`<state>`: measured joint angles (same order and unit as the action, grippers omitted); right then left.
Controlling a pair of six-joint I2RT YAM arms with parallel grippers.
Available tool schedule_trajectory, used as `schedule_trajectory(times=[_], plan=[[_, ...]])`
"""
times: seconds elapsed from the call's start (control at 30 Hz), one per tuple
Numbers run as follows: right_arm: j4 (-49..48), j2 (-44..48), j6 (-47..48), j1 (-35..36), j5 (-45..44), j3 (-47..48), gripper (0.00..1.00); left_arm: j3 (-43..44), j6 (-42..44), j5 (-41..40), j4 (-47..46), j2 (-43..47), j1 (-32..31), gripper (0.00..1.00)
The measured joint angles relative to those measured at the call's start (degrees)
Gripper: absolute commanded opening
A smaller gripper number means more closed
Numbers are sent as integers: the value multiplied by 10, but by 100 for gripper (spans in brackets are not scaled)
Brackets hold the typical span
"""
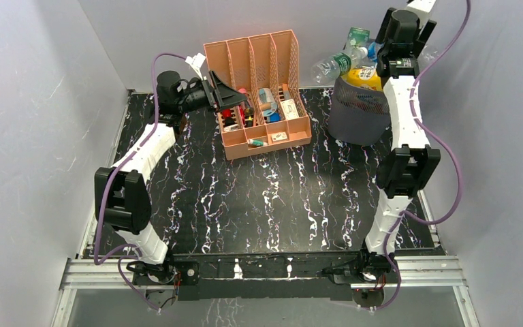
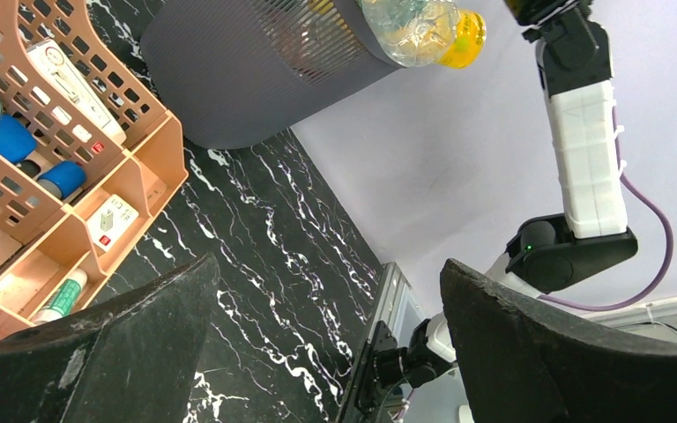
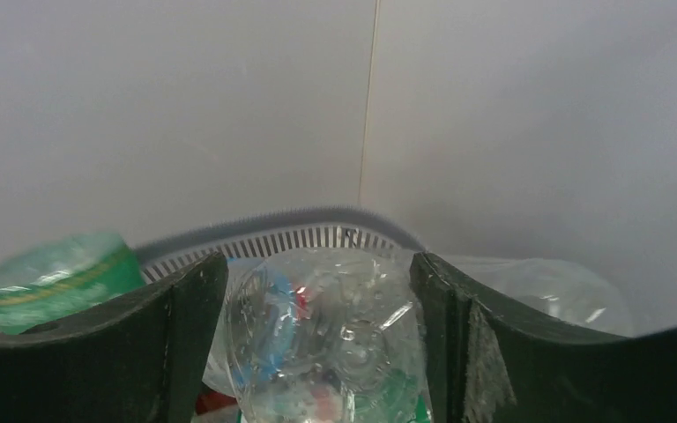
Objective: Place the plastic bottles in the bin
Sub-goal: Place the plastic bottle in the trash bin.
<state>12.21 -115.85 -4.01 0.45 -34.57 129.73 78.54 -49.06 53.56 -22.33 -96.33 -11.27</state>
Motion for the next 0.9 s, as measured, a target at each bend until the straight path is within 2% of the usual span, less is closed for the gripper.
schedule_trajectory(times=[0.23, 0.9], plan=[[43, -12, -5, 1, 15, 0, 98, 0, 0, -2, 1, 0, -7, 94], [59, 65, -18, 1, 8, -1, 98, 3, 7, -6, 14, 0, -16, 94]])
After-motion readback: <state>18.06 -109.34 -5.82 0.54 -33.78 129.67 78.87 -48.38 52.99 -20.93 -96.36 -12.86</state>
